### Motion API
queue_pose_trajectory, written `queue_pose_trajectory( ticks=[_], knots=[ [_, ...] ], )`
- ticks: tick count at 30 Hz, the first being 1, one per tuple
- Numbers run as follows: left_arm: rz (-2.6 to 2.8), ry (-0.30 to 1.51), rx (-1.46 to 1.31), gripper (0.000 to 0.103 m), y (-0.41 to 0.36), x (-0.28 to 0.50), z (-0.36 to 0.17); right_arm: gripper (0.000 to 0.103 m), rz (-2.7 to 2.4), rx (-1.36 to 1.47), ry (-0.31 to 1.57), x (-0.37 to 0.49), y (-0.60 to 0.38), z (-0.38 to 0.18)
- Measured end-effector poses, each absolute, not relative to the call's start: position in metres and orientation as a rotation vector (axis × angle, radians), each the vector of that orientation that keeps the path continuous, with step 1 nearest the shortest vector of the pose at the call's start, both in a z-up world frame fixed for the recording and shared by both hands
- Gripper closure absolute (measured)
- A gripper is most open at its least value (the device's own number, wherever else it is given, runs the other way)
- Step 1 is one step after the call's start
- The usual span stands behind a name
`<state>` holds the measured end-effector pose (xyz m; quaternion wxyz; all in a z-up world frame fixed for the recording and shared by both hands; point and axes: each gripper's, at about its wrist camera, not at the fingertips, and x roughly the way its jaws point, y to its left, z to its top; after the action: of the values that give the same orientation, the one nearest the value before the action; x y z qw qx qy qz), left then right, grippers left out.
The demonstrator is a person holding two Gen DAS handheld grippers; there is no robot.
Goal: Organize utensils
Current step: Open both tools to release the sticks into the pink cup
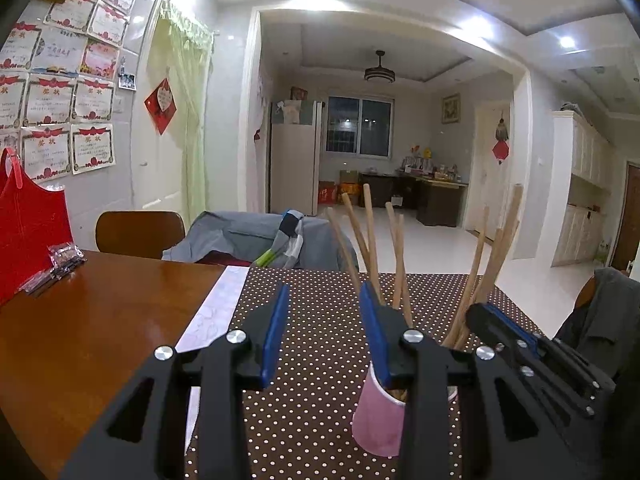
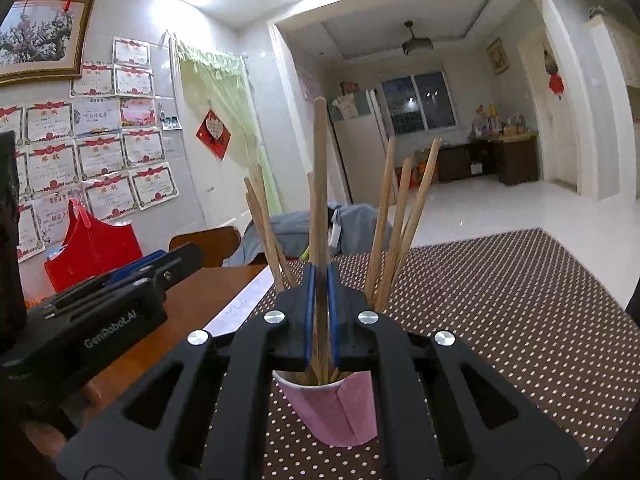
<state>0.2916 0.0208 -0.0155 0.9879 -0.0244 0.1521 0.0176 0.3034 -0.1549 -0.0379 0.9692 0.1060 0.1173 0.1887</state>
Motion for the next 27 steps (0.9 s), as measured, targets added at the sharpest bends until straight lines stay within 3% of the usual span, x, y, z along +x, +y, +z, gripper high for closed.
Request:
queue_pose_trajectory(
  ticks=[5, 7, 9, 10, 13, 27],
  knots=[
    [0.028, 0.306, -0.053, 0.066, 0.020, 0.289, -0.014, 0.095, 0.342, 0.184, 0.229, 0.296, -0.156, -0.032],
    [0.018, 0.310, -0.048, 0.066, 0.017, 0.288, -0.013, 0.088, 0.326, 0.188, 0.230, 0.293, -0.159, -0.030],
    [0.013, 0.307, -0.034, 0.066, 0.013, 0.283, -0.012, 0.055, 0.313, 0.196, 0.227, 0.290, -0.164, -0.028],
    [0.012, 0.304, -0.030, 0.063, 0.010, 0.281, -0.011, 0.052, 0.309, 0.200, 0.218, 0.287, -0.166, -0.027],
    [0.008, 0.296, -0.024, 0.051, 0.007, 0.273, -0.009, 0.052, 0.299, 0.204, 0.218, 0.281, -0.171, -0.024],
    [0.010, 0.269, -0.012, 0.051, 0.005, 0.216, 0.011, 0.049, 0.283, 0.218, 0.209, 0.234, -0.191, -0.007]
  ],
)
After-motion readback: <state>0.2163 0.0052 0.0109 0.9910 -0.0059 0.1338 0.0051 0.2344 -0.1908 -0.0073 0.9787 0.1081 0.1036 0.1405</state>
